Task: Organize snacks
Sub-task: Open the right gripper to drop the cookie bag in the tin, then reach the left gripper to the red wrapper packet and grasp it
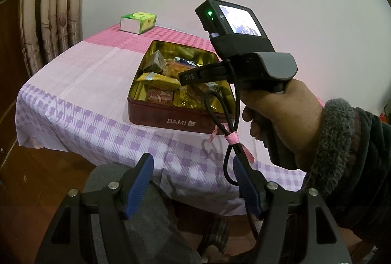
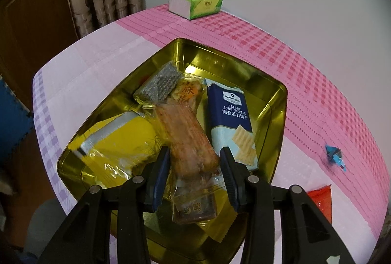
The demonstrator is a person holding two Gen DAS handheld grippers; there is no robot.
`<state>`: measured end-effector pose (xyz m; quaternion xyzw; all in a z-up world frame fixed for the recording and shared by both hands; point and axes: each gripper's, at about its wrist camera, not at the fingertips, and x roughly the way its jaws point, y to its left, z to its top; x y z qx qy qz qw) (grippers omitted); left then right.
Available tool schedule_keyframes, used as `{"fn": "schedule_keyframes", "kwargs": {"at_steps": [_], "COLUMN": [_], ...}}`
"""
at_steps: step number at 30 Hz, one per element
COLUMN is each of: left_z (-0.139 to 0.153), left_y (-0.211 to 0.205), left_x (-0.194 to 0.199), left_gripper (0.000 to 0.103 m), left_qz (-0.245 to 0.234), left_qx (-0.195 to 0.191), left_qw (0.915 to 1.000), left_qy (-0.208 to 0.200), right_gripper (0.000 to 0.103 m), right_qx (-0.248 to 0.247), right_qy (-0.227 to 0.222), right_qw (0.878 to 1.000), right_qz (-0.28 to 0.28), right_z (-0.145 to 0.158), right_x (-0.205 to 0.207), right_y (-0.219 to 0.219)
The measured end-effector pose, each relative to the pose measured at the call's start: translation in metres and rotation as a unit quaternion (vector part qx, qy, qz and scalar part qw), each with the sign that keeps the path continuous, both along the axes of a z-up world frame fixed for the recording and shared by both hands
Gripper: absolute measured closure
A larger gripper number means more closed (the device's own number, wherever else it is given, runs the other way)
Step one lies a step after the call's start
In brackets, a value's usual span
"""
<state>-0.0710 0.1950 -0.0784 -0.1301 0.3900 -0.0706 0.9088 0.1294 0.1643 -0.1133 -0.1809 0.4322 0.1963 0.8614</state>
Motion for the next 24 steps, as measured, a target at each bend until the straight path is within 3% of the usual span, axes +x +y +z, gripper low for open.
{"fn": "schedule_keyframes", "kwargs": {"at_steps": [5,13,18,24], "left_z": [-0.001,-0.008,-0.016,-0.018], "left_y": [-0.002,-0.01,-0.015,-0.056], "left_x": [0.0,0.001,0.006,0.023], "left_gripper": [0.034,0.034,0.034,0.034], "left_qz": [-0.002,-0.009,-0.013,-0.068], "left_qx": [0.004,0.023,0.038,0.066], "left_qw": [1.0,0.9997,0.9991,0.9954], "left_qy": [0.0,0.003,0.014,0.017], "right_gripper": [0.036,0.03,0.017,0.013], "right_qx": [0.012,0.038,0.092,0.098], "right_qy": [-0.014,-0.043,-0.069,-0.094], "right_qw": [1.0,0.998,0.989,0.965], "right_qz": [-0.003,-0.035,-0.098,-0.223], "right_z": [0.008,0.027,0.038,0.025], "right_x": [-0.005,-0.023,-0.052,-0.1], "right_y": [-0.008,-0.053,-0.133,-0.269]}}
